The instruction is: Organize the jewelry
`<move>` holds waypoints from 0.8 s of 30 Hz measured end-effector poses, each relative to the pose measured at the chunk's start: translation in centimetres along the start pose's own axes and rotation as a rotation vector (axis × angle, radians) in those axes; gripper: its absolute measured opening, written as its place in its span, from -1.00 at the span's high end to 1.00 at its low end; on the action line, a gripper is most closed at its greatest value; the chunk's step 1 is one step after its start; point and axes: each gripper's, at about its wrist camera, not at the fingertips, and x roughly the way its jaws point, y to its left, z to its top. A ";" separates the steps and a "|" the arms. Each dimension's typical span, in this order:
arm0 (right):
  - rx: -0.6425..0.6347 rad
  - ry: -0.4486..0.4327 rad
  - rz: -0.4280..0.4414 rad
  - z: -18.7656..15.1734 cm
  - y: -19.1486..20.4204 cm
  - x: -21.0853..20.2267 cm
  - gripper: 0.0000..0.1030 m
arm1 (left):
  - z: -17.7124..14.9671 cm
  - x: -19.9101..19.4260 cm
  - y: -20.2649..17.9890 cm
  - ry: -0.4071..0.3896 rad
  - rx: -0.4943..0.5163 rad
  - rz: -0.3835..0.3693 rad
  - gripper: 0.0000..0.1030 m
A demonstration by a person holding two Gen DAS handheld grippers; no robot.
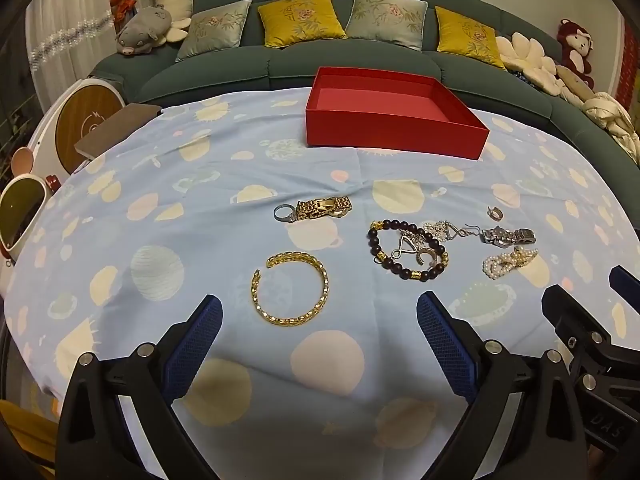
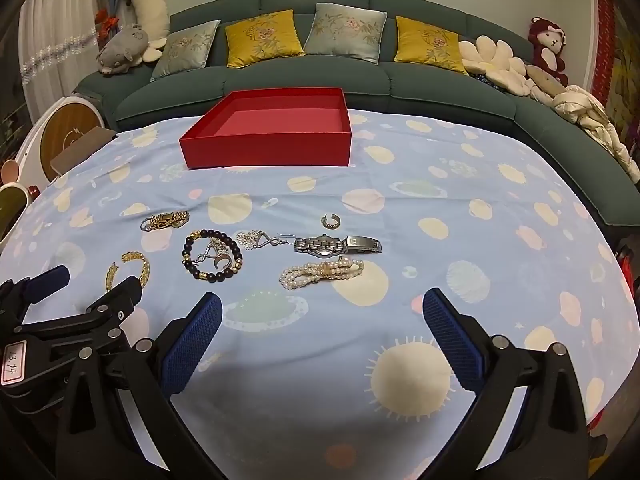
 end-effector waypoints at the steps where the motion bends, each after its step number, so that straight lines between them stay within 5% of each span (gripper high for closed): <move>1: 0.000 0.000 0.001 0.0 0.0 0.0 -0.91 | 0.0 0.0 0.0 0.000 0.000 0.000 -0.84; 24: 0.001 -0.001 0.003 0.0 -0.1 -0.2 -0.91 | -0.1 -0.2 -0.1 -0.004 -0.002 -0.001 -0.84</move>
